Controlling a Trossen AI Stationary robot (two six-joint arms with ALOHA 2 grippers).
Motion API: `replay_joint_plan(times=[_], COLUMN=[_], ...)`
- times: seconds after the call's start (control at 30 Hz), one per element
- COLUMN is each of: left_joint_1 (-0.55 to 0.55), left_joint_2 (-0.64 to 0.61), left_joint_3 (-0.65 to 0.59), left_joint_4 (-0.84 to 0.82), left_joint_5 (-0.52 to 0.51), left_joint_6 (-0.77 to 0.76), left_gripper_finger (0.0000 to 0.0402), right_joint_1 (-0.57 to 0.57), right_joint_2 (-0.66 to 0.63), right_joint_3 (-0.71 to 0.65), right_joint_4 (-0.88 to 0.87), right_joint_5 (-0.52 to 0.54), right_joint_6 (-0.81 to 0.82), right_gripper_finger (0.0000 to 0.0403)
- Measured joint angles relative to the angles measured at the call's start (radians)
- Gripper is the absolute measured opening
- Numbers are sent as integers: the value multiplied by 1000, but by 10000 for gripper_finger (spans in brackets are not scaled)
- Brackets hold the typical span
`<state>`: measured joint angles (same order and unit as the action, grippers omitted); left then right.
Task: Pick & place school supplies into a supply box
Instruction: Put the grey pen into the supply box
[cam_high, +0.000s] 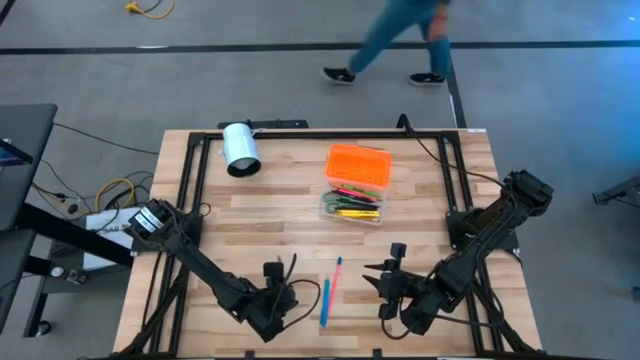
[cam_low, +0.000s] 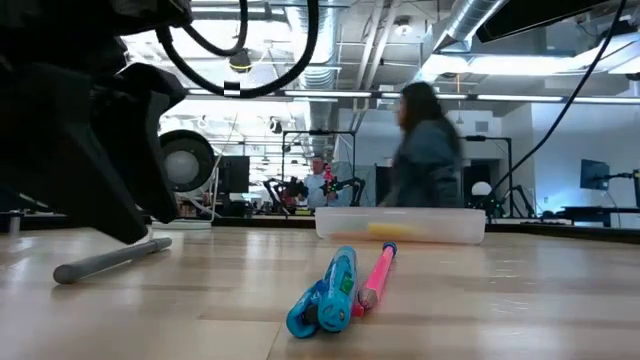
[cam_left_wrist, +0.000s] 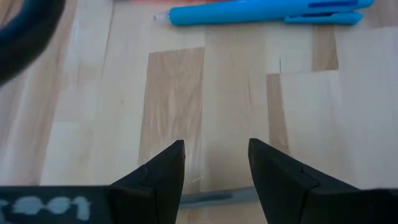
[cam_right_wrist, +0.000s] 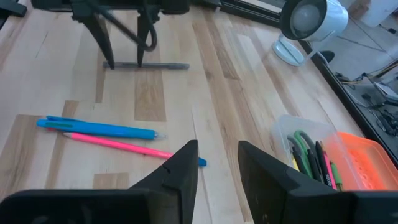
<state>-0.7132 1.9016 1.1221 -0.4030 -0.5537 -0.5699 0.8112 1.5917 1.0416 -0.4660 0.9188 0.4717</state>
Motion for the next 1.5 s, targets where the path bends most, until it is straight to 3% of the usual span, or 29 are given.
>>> replay_joint_plan(times=[0.4,0.63,1.07,1.3,1.5], left_joint_1=[7,-18,-110,-171,-182], left_joint_2=[18,14,-7,-58,-65], left_joint_3=[1,4,6,44,64], left_joint_4=[1,-60,-279,-317,-387], left_joint_5=[187,272,329,182,41], left_joint_6=[-2,-105,-335,-310,-377], left_gripper_finger=[168,168,168,168,168], right_joint_1=[0,0,-1,-10,-27], right_joint_2=[0,0,0,0,0], right_joint_3=[0,0,0,-34,-98], right_joint_4=[-5,-5,-5,33,82], right_joint_5=[0,0,-1,-1,-4], right_joint_6=[0,1,0,0,23], right_gripper_finger=[107,107,107,107,107])
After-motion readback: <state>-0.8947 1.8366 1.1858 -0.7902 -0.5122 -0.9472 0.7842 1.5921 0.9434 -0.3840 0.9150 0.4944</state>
